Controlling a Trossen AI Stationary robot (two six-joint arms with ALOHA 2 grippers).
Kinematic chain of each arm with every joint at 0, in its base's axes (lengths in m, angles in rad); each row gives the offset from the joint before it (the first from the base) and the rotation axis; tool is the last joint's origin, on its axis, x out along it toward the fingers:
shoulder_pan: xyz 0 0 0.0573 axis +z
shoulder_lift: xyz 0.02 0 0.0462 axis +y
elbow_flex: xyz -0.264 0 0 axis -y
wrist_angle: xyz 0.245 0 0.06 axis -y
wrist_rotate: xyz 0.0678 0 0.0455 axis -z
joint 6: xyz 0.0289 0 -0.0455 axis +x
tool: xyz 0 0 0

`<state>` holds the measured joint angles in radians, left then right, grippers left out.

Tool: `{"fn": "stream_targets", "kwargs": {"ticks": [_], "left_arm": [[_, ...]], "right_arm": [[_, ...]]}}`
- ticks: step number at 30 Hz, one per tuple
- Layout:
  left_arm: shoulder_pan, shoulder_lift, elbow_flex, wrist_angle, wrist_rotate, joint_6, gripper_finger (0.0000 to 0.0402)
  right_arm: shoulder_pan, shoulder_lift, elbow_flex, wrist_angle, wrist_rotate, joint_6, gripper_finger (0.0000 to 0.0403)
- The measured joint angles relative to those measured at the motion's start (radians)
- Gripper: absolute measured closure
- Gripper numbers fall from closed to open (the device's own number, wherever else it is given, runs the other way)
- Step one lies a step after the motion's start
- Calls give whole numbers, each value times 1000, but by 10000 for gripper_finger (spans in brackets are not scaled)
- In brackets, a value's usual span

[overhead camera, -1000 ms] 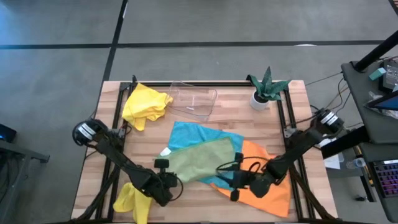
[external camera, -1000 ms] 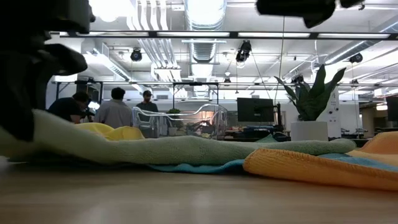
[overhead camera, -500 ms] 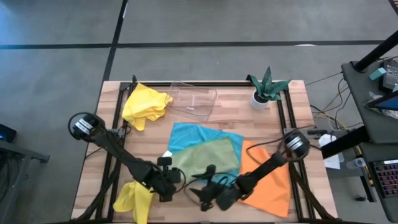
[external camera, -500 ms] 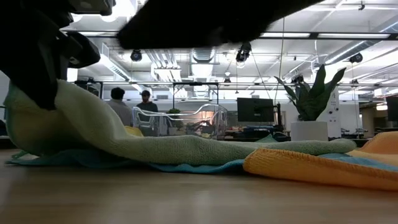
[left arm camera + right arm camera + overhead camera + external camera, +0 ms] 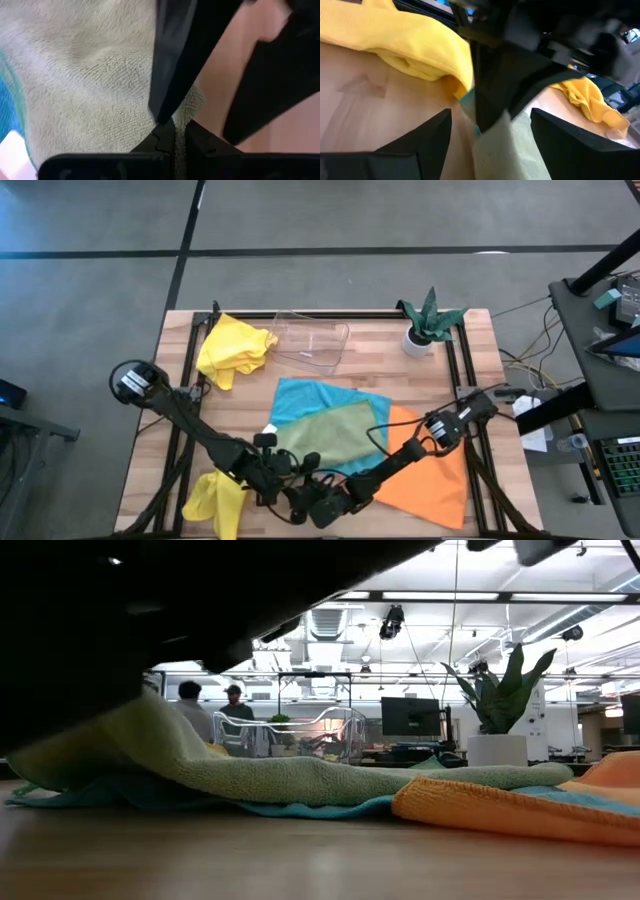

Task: Fold microfiber towels
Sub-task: Fold the green towel

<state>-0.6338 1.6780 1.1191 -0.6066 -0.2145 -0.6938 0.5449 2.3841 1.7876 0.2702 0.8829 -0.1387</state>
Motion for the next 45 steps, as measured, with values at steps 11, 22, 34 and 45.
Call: {"fn": "stream_targets", "kwargs": {"ticks": [11,22,34,45], "left_arm": [[0,-41,0,27,6,19,402],[0,-41,-11,24,8,19,401],[0,-60,-6,18,-5,187,352],[-51,-218,-33,-84,-171,211,240]], "right_arm": [[-12,11,45,-198,7,62,208],[-11,10,57,-199,0,58,300],[-14,4,57,-243,0,100,393],[-21,-60,55,-419,28,237,394]]}}
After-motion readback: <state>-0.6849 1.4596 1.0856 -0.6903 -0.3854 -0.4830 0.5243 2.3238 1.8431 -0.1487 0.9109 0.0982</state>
